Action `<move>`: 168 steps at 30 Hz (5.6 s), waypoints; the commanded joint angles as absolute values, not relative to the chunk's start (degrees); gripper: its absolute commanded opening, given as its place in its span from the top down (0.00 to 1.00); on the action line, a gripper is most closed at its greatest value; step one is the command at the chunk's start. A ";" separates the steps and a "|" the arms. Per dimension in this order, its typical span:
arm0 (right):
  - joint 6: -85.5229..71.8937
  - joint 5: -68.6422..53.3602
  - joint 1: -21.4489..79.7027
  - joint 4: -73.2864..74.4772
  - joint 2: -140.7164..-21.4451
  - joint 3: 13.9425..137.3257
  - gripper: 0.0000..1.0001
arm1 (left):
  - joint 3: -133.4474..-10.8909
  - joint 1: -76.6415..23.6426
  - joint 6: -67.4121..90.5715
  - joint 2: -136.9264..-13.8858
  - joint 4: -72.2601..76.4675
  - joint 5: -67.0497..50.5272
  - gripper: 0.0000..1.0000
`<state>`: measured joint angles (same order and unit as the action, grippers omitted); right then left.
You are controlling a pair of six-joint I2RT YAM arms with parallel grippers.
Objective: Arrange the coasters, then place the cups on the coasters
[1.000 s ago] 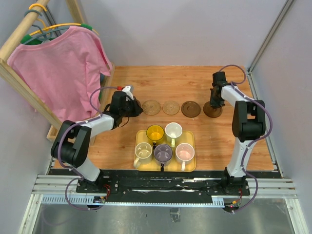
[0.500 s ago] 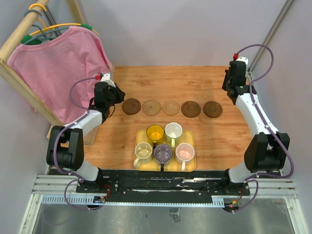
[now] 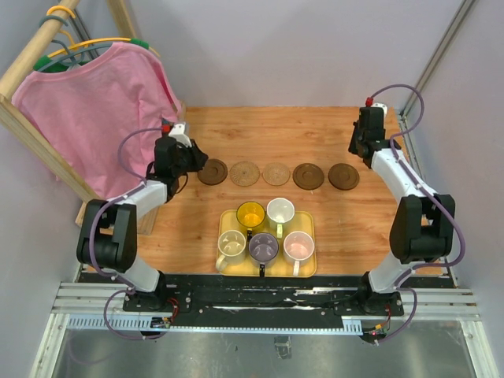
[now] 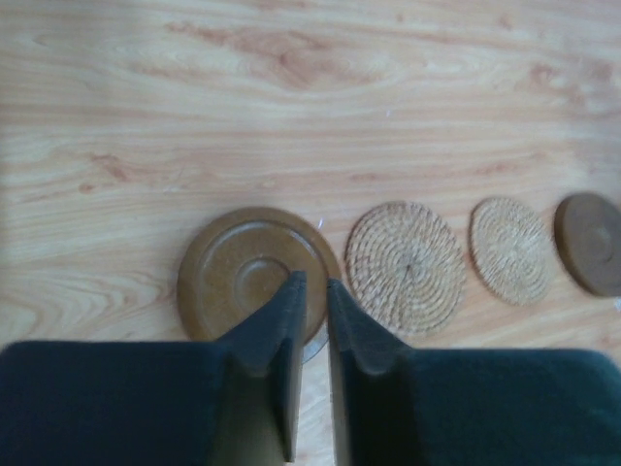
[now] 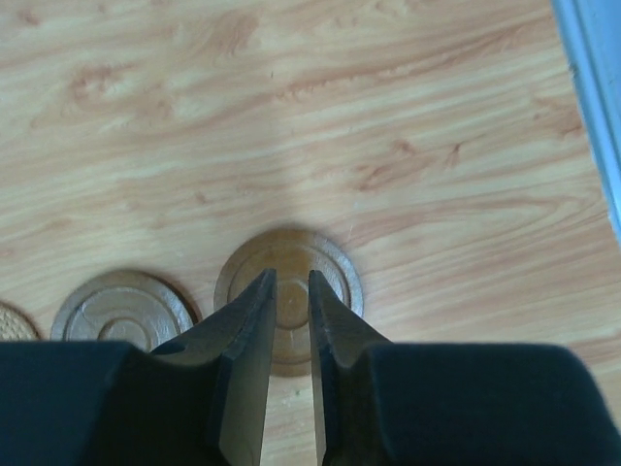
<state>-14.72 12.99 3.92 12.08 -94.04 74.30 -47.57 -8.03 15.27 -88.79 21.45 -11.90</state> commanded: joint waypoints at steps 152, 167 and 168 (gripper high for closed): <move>-24.62 22.72 50.02 44.96 -57.28 52.55 0.99 | -23.59 -19.38 25.22 -54.81 12.97 -5.23 0.00; -8.45 27.01 39.66 38.17 -58.38 54.77 0.99 | -23.81 -19.31 25.00 -54.49 13.89 -4.94 0.00; -8.70 25.00 39.64 38.61 -58.15 54.29 0.99 | -23.73 -19.38 25.06 -54.53 13.88 -4.94 0.00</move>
<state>-10.81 29.47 40.51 40.47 -59.66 54.96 -23.99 -18.90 24.95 -55.55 11.97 -5.21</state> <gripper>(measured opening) 0.058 0.994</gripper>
